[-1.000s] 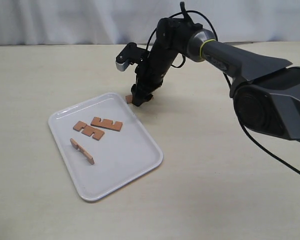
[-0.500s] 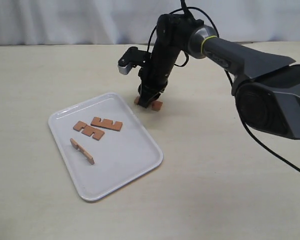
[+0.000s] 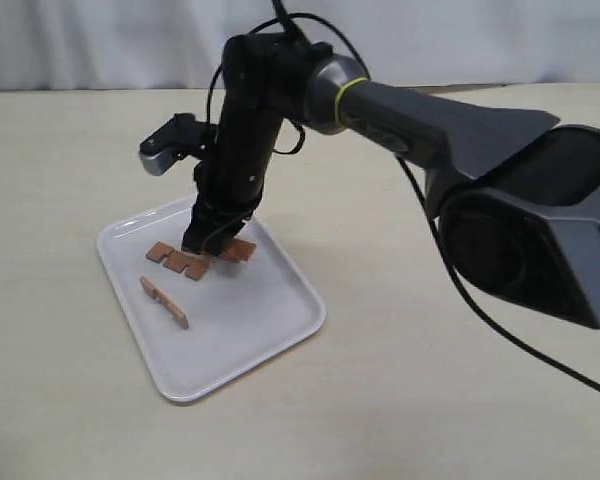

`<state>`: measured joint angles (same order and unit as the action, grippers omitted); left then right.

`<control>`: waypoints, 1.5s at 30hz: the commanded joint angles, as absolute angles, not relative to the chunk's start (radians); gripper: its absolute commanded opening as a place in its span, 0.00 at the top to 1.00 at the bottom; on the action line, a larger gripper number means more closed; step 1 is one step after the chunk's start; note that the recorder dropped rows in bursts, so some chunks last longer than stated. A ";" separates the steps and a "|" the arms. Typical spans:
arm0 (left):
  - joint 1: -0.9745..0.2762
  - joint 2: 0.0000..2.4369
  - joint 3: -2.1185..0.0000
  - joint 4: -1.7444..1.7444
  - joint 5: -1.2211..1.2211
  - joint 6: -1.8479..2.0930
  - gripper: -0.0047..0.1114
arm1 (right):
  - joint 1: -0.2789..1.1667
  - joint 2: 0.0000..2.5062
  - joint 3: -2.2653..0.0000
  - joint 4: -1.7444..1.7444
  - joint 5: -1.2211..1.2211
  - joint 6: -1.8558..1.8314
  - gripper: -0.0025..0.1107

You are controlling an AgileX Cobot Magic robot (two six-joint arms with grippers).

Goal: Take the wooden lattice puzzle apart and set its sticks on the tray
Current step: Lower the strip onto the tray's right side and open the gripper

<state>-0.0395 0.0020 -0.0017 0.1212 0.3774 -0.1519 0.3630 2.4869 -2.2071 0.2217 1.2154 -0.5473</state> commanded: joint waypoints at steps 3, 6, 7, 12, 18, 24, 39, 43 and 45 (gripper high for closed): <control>-0.048 0.000 0.000 0.121 0.360 -0.151 0.96 | 0.421 2.425 -2.078 0.158 1.221 -0.516 0.94; -0.048 0.000 0.000 0.121 0.360 -0.151 0.96 | 0.421 2.351 -1.966 0.153 1.195 -0.512 0.94; -0.048 0.000 0.000 0.121 0.360 -0.151 0.96 | 0.421 2.312 -1.899 0.153 1.162 -0.509 0.94; -0.048 0.000 0.000 0.121 0.360 -0.151 0.96 | 0.421 2.225 -1.730 0.142 1.060 -0.433 0.94; -0.048 0.000 0.000 0.121 0.360 -0.151 0.96 | 0.421 2.230 -1.716 0.142 1.058 -0.371 0.93; -0.048 0.000 0.000 0.121 0.360 -0.151 0.96 | 0.421 2.230 -1.722 0.145 1.081 -0.335 0.65; -0.048 0.000 0.000 0.121 0.360 -0.151 0.96 | 0.408 2.085 -1.721 0.141 1.169 -0.262 0.61; -0.048 0.000 0.000 0.121 0.360 -0.151 0.96 | 0.382 2.042 -1.687 0.141 1.163 -0.221 0.82; -0.048 0.000 0.000 0.121 0.360 -0.151 0.96 | 0.362 2.020 -1.643 0.157 1.141 -0.209 0.93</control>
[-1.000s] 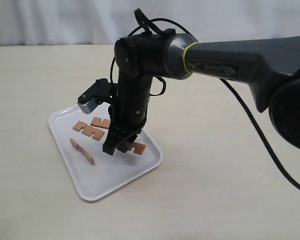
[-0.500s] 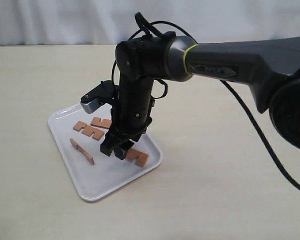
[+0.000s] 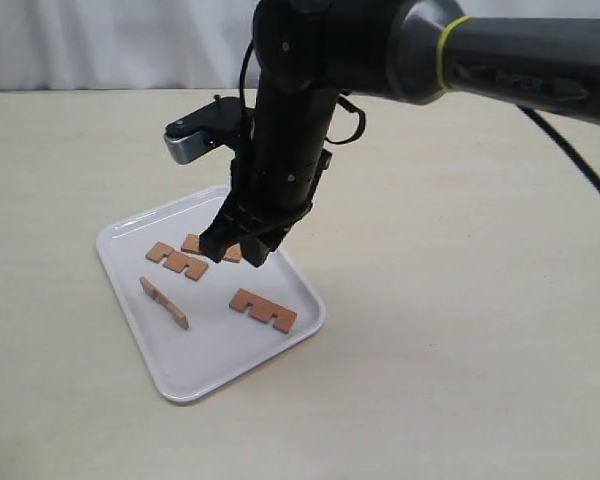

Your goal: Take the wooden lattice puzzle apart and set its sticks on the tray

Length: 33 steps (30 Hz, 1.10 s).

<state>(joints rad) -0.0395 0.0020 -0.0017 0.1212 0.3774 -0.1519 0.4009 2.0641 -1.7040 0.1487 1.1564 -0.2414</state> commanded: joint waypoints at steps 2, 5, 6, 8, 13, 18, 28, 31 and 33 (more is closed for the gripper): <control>-0.048 0.000 0.000 0.121 0.360 -0.151 0.96 | 0.323 1.991 -1.551 0.208 1.064 -0.203 0.94; -0.048 0.000 0.000 0.121 0.360 -0.151 0.96 | 0.264 1.950 -1.411 0.239 0.964 -0.210 0.94; -0.048 0.000 0.000 0.121 0.360 -0.151 0.96 | 0.243 1.934 -1.376 0.234 0.950 -0.210 0.94; -0.048 0.000 0.000 0.121 0.360 -0.151 0.96 | 0.185 1.897 -1.305 0.226 0.943 -0.210 0.94; -0.048 0.000 0.000 0.121 0.360 -0.151 0.96 | 0.010 1.753 -1.173 0.223 0.918 -0.210 0.94; -0.048 0.000 0.000 0.121 0.360 -0.151 0.96 | -0.160 1.533 -1.040 0.223 0.799 -0.208 0.94; -0.048 0.000 0.000 0.121 0.360 -0.151 0.96 | -0.246 1.087 -0.711 0.136 0.389 -0.170 0.94; -0.048 0.000 0.000 0.121 0.360 -0.151 0.96 | -0.213 0.974 -0.626 0.149 0.306 -0.165 0.94; -0.048 0.000 0.000 0.121 0.360 -0.151 0.96 | -0.192 0.885 -0.588 0.152 0.271 -0.156 0.94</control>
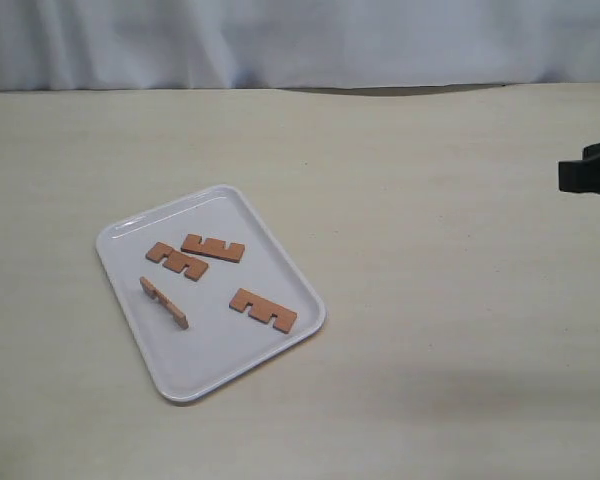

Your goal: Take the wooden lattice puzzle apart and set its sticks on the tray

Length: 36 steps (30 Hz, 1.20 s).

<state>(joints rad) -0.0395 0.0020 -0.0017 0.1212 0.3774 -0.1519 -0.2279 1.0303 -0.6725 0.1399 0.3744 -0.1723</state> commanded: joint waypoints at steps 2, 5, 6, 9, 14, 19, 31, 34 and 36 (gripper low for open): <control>-0.048 0.000 0.000 0.121 0.360 -0.151 0.96 | -0.170 0.802 -0.561 0.153 0.251 -0.135 0.94; -0.048 0.000 0.000 0.121 0.360 -0.151 0.96 | -0.132 0.667 -0.498 0.174 0.200 -0.135 0.94; -0.048 0.000 0.000 0.121 0.360 -0.151 0.96 | -0.116 0.622 -0.475 0.176 0.177 -0.135 0.94; -0.048 0.000 0.000 0.121 0.360 -0.151 0.96 | -0.058 0.495 -0.414 0.179 0.105 -0.135 0.94; -0.048 0.000 0.000 0.121 0.360 -0.151 0.96 | 0.022 0.299 -0.329 0.179 0.000 -0.135 0.94; -0.048 0.000 0.000 0.121 0.360 -0.151 0.96 | 0.049 0.167 -0.320 0.177 0.000 -0.176 0.94; -0.048 0.000 0.000 0.121 0.360 -0.151 0.96 | 0.049 0.000 -0.320 0.177 0.000 -0.176 0.94; -0.048 0.000 0.000 0.121 0.360 -0.151 0.96 | 0.049 0.000 -0.322 0.177 0.007 -0.176 0.94; -0.048 0.000 0.000 0.121 0.360 -0.151 0.96 | 0.049 0.000 -0.324 0.177 0.000 -0.171 0.94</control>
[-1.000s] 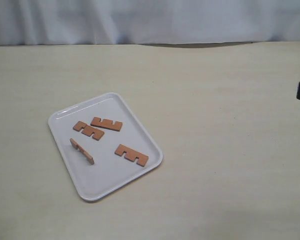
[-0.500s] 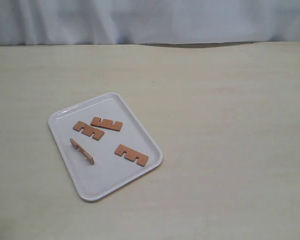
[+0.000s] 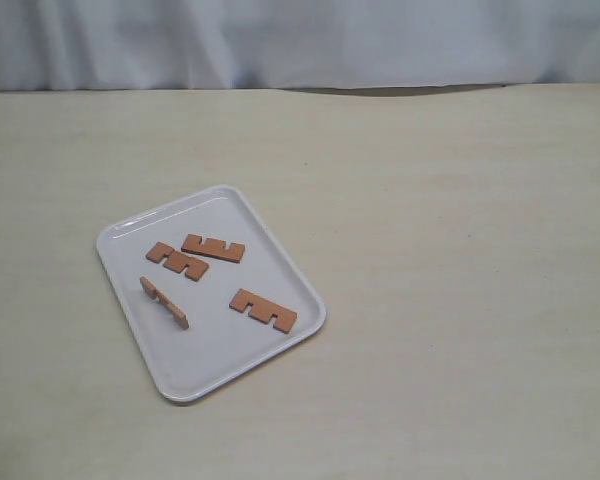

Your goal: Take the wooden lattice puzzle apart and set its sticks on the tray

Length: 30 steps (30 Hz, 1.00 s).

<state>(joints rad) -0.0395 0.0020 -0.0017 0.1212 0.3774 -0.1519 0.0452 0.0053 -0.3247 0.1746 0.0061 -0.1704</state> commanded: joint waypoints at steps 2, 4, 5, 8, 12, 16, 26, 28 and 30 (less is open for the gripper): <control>-0.048 0.000 0.000 0.121 0.360 -0.151 0.96 | 0.047 0.000 -0.324 0.177 -0.005 -0.172 0.94; -0.048 0.000 0.000 0.121 0.360 -0.151 0.96 | 0.047 0.000 -0.324 0.177 -0.005 -0.172 0.94; -0.048 0.000 0.000 0.121 0.360 -0.151 0.96 | 0.047 0.000 -0.324 0.177 -0.006 -0.169 0.94; -0.048 0.000 0.000 0.121 0.360 -0.151 0.96 | 0.047 0.000 -0.324 0.177 0.036 -0.144 0.94; -0.048 0.000 0.000 0.121 0.360 -0.151 0.96 | 0.047 0.000 -0.272 0.165 0.035 -0.149 0.94; -0.048 0.000 0.000 0.121 0.360 -0.151 0.96 | 0.047 0.000 -0.100 0.165 0.000 -0.149 0.94; -0.048 0.000 0.000 0.121 0.360 -0.151 0.96 | 0.047 0.000 0.000 0.171 0.142 -0.116 0.94; -0.048 0.000 0.000 0.121 0.360 -0.151 0.96 | 0.047 0.000 0.000 0.157 0.173 -0.116 0.94; -0.048 0.000 0.000 0.121 0.360 -0.151 0.96 | 0.047 0.000 0.000 0.075 0.230 -0.116 0.94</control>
